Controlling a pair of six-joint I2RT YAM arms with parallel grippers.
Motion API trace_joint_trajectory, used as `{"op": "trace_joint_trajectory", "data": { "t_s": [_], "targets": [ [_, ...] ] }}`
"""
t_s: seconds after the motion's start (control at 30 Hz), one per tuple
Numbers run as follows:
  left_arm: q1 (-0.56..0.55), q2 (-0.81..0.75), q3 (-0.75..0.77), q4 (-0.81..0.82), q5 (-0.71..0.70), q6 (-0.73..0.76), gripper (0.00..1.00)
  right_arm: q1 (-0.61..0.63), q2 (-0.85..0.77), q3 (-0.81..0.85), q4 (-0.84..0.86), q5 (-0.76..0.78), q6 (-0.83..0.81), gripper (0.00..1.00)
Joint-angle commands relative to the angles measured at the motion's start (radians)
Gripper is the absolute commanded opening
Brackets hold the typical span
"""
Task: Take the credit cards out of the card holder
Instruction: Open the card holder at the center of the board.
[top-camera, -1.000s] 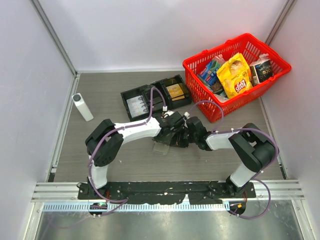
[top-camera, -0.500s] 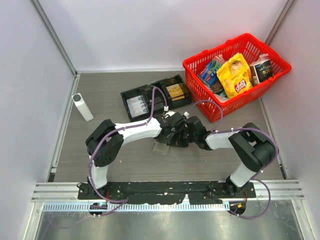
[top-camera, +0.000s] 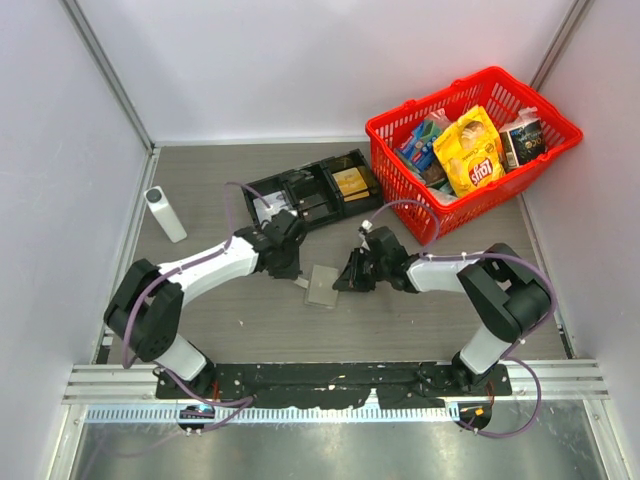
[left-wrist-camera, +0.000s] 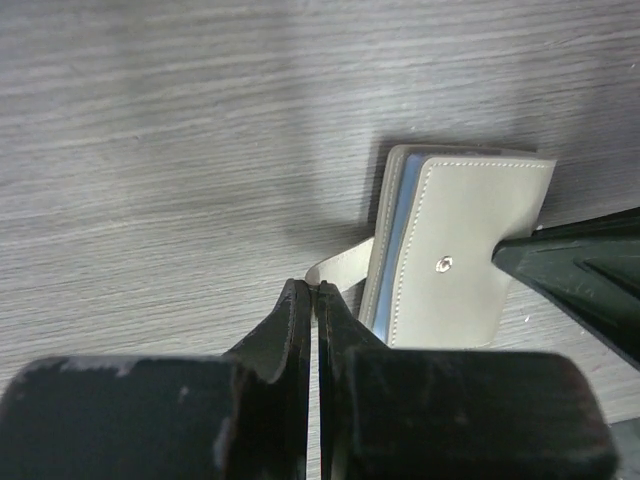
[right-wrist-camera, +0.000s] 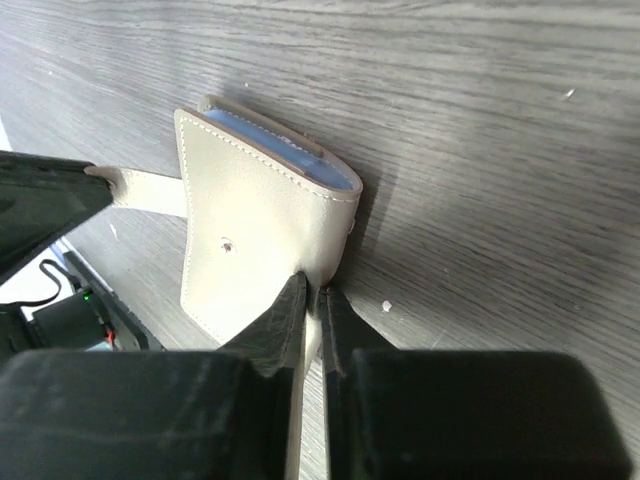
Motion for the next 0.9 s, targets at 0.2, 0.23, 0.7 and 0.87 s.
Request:
{"op": "trace_joint_trajectory", "data": {
  "t_s": [0.2,0.23,0.7,0.87],
  "targets": [
    [0.077,-0.088,-0.284,0.347,0.271,-0.207,0.00,0.099,-0.029,0.228,-0.545,0.459,-0.207,0.53],
    [0.075,-0.094,-0.304,0.381,0.284,-0.236,0.00,0.141,-0.031,0.255,-0.596,0.497,-0.210,0.62],
    [0.077,-0.190,-0.480,0.519,0.296,-0.364,0.00,0.416,0.129,0.578,-0.850,0.844,-0.218,0.73],
    [0.077,-0.201,-0.494,0.528,0.307,-0.361,0.00,0.466,0.170,0.631,-0.870,0.855,-0.208,0.74]
  ]
}}
